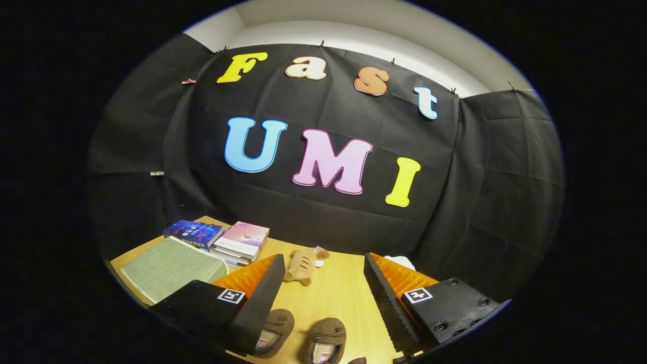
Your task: Open the storage box then place both shoes into the box .Put the left shoe in first, then the right shoe, with the right side of both shoes facing outward in a uniform manner.
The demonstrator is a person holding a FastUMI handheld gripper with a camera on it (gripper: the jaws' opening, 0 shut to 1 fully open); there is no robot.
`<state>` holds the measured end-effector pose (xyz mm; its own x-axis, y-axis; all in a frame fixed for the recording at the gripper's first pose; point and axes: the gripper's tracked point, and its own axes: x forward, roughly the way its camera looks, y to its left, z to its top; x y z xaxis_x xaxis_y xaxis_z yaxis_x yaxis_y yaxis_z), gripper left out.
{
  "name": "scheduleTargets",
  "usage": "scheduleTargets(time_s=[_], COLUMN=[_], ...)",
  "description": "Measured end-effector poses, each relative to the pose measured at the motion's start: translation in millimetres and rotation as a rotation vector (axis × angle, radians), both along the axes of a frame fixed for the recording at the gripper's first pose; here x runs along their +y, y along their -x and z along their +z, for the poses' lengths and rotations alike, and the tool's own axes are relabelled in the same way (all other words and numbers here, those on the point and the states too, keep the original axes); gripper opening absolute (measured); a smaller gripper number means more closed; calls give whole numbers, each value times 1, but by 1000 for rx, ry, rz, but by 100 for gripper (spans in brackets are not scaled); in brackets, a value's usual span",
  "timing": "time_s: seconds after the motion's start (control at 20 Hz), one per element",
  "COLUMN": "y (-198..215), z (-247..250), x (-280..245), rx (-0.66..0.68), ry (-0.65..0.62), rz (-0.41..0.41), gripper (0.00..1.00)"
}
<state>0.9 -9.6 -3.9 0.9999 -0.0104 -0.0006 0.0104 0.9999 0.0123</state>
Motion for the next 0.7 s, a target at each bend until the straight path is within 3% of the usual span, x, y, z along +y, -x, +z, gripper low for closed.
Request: scheduleTargets(time_s=[0.15, 0.3, 0.7], y=[-4, -14, -31], z=[-2, -12, -95], x=[20, 59, 143], rx=[2, 42, 413], ry=[2, -73, -406], rz=[81, 273, 726], gripper=[97, 97, 98])
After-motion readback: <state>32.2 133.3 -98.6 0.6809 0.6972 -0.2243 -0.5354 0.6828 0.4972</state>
